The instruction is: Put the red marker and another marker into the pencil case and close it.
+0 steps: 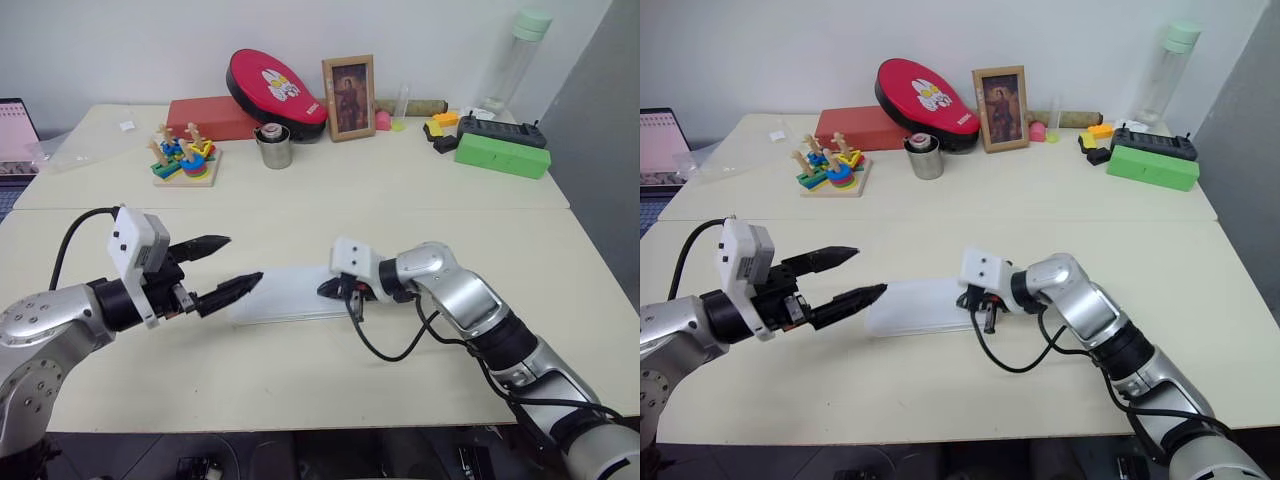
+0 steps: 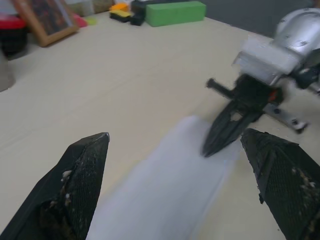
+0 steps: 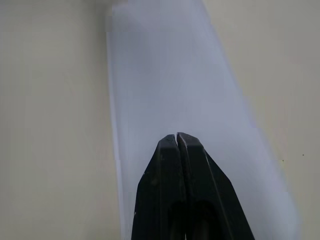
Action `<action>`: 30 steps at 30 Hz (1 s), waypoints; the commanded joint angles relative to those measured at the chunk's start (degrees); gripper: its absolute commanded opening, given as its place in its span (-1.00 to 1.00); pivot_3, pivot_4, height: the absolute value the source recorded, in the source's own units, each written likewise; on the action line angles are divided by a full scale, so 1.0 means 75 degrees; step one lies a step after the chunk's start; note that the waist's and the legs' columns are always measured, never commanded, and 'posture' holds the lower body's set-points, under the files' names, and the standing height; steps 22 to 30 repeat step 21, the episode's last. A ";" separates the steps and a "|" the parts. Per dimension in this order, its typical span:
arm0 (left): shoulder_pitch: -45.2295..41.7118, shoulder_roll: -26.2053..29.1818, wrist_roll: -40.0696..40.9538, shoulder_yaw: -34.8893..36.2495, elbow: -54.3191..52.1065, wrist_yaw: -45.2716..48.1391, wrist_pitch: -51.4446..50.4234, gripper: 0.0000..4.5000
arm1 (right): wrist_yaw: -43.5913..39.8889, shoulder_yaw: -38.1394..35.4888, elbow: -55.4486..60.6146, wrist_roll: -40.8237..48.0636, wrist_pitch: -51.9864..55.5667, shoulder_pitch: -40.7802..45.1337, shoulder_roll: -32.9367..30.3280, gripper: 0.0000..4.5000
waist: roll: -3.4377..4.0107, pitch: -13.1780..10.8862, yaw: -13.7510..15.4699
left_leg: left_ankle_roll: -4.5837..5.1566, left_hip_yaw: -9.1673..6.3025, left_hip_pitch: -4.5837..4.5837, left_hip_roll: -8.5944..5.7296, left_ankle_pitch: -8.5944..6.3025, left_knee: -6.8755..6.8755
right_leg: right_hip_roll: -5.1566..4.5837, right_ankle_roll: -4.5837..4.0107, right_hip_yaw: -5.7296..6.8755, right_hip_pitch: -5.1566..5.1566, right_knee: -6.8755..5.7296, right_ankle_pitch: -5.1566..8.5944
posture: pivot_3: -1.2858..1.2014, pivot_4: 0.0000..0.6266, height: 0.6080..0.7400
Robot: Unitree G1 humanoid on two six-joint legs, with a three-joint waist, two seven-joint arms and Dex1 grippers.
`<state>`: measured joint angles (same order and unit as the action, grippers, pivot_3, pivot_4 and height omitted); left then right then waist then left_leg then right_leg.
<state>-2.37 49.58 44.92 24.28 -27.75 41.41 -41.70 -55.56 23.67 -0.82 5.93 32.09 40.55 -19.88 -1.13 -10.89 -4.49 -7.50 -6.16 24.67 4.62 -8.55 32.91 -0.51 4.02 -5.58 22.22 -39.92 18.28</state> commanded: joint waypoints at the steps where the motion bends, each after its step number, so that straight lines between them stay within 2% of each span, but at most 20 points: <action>1: -0.0529 -0.0189 -0.0838 -0.0341 0.0936 -0.0540 0.0402 1.00 | 0.0170 -0.1676 -0.0038 0.0854 0.0003 0.0034 -0.0303 -0.83 | 0.0000 0.0000 0.0020 | 0.0000 0.0000 0.0001 0.0000 0.0000 -0.0001 | 0.0000 -0.0001 0.0000 -0.0002 0.0001 -0.0001 | 0.03 -0.52 1.00; 2: -0.0685 -0.0233 -0.1032 -0.0400 0.1216 -0.0636 0.0504 1.00 | 0.0044 -0.1938 -0.0069 0.0974 0.0102 -0.0077 -0.0576 -0.78 | 0.0000 0.0000 0.0043 | 0.0000 0.0000 0.0001 -0.0002 0.0000 -0.0001 | -0.0001 -0.0001 0.0001 -0.0002 0.0000 -0.0001 | 0.03 -0.52 1.00; 6: -0.0984 -0.0270 -0.1621 -0.0408 0.1929 -0.0817 0.0911 1.00 | -0.0249 -0.2606 -0.0166 0.1385 0.0263 -0.0409 -0.1325 -0.34 | -0.0002 0.0001 0.0159 | 0.0001 0.0002 0.0004 -0.0001 -0.0001 -0.0006 | -0.0001 -0.0002 0.0001 -0.0003 0.0018 -0.0001 | 0.03 -0.52 1.00; 9: -0.0789 -0.0182 -0.1988 -0.0227 0.2351 -0.0789 0.1219 1.00 | -0.0343 -0.2940 -0.0162 0.1555 0.0326 -0.0646 -0.1772 -0.02 | 0.0002 -0.0002 0.0145 | 0.0001 0.0002 0.0006 0.0001 -0.0001 -0.0012 | 0.0000 -0.0005 0.0001 0.0003 0.0015 0.0001 | 0.03 -0.52 1.00; 15: -0.0157 0.0012 -0.2432 0.0210 0.2825 -0.0506 0.1727 1.00 | -0.0366 -0.3116 -0.0117 0.1819 0.0484 -0.0849 -0.2018 0.67 | 0.0002 -0.0002 0.0046 | 0.0001 0.0010 0.0004 0.0002 -0.0001 -0.0012 | 0.0000 -0.0005 -0.0006 0.0005 0.0011 0.0001 | 0.03 -0.52 1.00; 18: -0.0131 0.0012 -0.2456 0.0320 0.2901 -0.0447 0.1741 1.00 | -0.0444 -0.2968 -0.0001 0.1881 0.0483 -0.0911 -0.2035 0.94 | 0.0001 -0.0002 0.0049 | 0.0001 0.0010 0.0005 0.0001 -0.0001 -0.0008 | -0.0001 -0.0004 -0.0006 0.0003 0.0012 0.0001 | 0.03 -0.52 1.00; 19: -0.0167 0.0016 -0.2468 0.0283 0.2918 -0.0383 0.1762 1.00 | -0.0442 -0.2937 0.0013 0.1904 0.0484 -0.0909 -0.2034 0.99 | 0.0001 -0.0002 0.0051 | 0.0001 0.0010 0.0005 0.0001 -0.0001 -0.0008 | -0.0002 -0.0004 -0.0006 0.0002 0.0012 0.0002 | 0.03 -0.52 1.00; 30: -0.0234 0.0062 -0.2468 0.0216 0.2922 -0.0286 0.1694 1.00 | -0.0446 -0.2876 0.0035 0.1942 0.0495 -0.0884 -0.2005 0.99 | 0.0001 -0.0002 0.0056 | 0.0001 0.0010 0.0005 0.0000 -0.0001 -0.0008 | -0.0002 -0.0002 -0.0006 0.0002 0.0012 0.0002 | 0.03 -0.52 1.00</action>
